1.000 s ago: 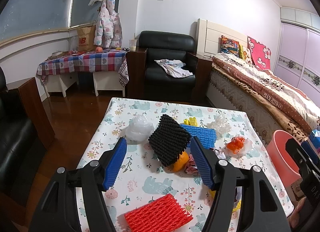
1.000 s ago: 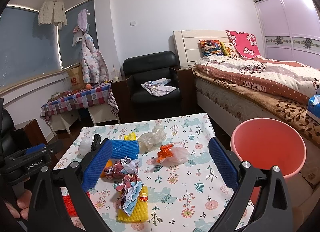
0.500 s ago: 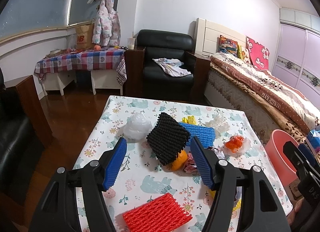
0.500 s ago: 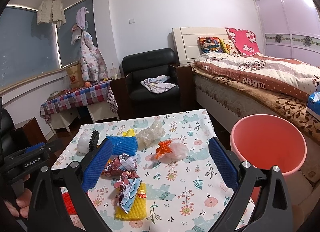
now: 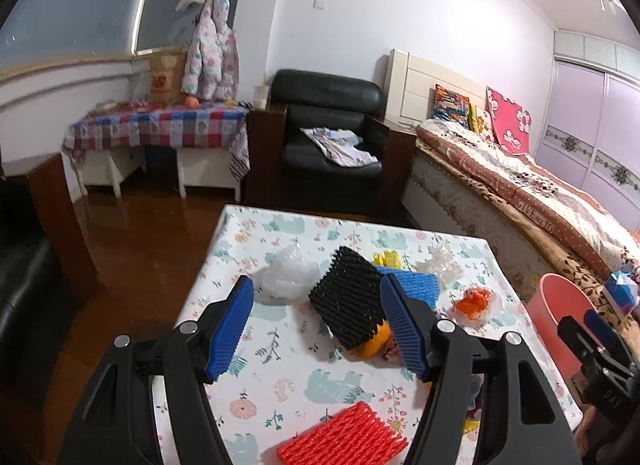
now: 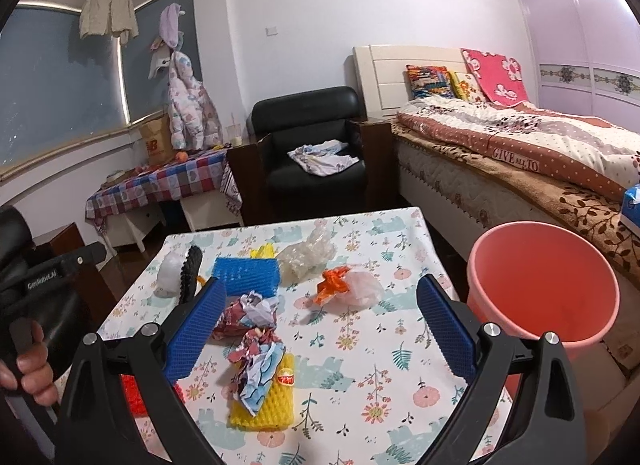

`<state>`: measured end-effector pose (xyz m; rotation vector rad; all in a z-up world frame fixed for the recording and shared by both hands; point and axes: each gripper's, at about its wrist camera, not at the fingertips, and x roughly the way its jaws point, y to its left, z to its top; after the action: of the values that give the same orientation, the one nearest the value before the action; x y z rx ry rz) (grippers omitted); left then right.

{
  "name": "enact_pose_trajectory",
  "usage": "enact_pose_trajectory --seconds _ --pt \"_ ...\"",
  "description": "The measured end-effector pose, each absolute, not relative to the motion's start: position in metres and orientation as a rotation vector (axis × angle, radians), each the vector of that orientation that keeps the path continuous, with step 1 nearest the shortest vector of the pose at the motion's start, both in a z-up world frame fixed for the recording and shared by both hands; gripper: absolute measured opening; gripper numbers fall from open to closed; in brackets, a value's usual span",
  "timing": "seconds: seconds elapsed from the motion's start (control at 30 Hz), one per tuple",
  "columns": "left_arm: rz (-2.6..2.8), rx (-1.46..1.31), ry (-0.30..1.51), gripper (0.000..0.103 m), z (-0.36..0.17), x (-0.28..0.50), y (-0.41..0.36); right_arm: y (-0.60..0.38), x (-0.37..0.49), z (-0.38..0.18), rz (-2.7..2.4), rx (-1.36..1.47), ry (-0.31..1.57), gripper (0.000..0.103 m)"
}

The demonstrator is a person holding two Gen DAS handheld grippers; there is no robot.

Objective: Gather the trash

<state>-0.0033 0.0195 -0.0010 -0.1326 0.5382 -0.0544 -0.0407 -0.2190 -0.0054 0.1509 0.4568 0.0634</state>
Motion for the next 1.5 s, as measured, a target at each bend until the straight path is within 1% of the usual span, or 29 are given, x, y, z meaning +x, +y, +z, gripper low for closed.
enact_pose_trajectory --seconds 0.1,0.3,0.43,0.5,0.53,0.57,0.6,0.63,0.7,0.73,0.8,0.97,1.1,1.2,1.27,1.3,1.33,1.37,1.5 --pt "-0.098 -0.163 0.571 0.065 -0.009 -0.002 0.013 -0.215 -0.039 -0.01 0.083 0.145 0.476 0.094" --pt "-0.135 -0.104 0.62 0.065 -0.021 0.021 -0.011 -0.209 -0.034 -0.022 0.132 0.146 0.524 0.089" --pt "-0.136 -0.075 0.647 0.061 -0.029 0.048 -0.026 -0.204 -0.032 -0.029 0.18 0.138 0.555 0.087" --pt "-0.126 -0.062 0.67 0.055 -0.036 0.062 -0.031 -0.202 -0.032 -0.034 0.214 0.134 0.577 0.084" --pt "-0.121 -0.061 0.681 0.053 -0.039 0.067 -0.033 -0.2 -0.032 -0.035 0.229 0.13 0.586 0.082" --pt "-0.117 -0.064 0.694 0.048 -0.043 0.072 -0.033 -0.199 -0.033 -0.037 0.243 0.126 0.594 0.08" --pt "-0.114 -0.071 0.712 0.041 -0.048 0.078 -0.035 -0.198 -0.033 -0.039 0.255 0.123 0.6 0.08" --pt "-0.111 -0.076 0.722 0.038 -0.051 0.082 -0.034 -0.196 -0.034 -0.042 0.27 0.122 0.609 0.077" --pt "-0.116 -0.094 0.743 0.017 -0.058 0.087 -0.031 -0.193 -0.034 -0.045 0.289 0.121 0.63 0.074" --pt "-0.12 -0.106 0.755 0.014 -0.06 0.089 -0.028 -0.193 -0.033 -0.047 0.297 0.125 0.64 0.071" --pt "-0.125 -0.127 0.753 0.011 -0.062 0.087 -0.022 -0.191 -0.031 -0.05 0.313 0.136 0.663 0.065" --pt "-0.13 -0.142 0.703 0.009 -0.056 0.076 -0.009 -0.185 -0.025 -0.057 0.34 0.137 0.713 0.049" --pt "-0.142 -0.161 0.675 0.009 -0.047 0.064 -0.001 -0.18 -0.02 -0.062 0.339 0.128 0.745 0.043" --pt "-0.153 -0.182 0.656 0.009 -0.038 0.056 0.004 -0.18 -0.019 -0.064 0.339 0.133 0.768 0.036" --pt "-0.157 -0.189 0.643 0.009 -0.034 0.052 0.006 -0.18 -0.018 -0.066 0.34 0.139 0.782 0.024" --pt "-0.159 -0.192 0.637 0.009 -0.031 0.05 0.007 -0.181 -0.017 -0.066 0.341 0.144 0.789 0.021" --pt "-0.16 -0.196 0.631 0.009 -0.029 0.047 0.007 -0.182 -0.017 -0.067 0.348 0.156 0.798 0.014" --pt "-0.162 -0.199 0.627 0.009 -0.026 0.045 0.007 -0.184 -0.017 -0.068 0.35 0.166 0.801 0.012" --pt "-0.172 -0.203 0.61 0.009 -0.018 0.038 0.005 -0.188 -0.021 -0.06 0.351 0.172 0.762 0.01"
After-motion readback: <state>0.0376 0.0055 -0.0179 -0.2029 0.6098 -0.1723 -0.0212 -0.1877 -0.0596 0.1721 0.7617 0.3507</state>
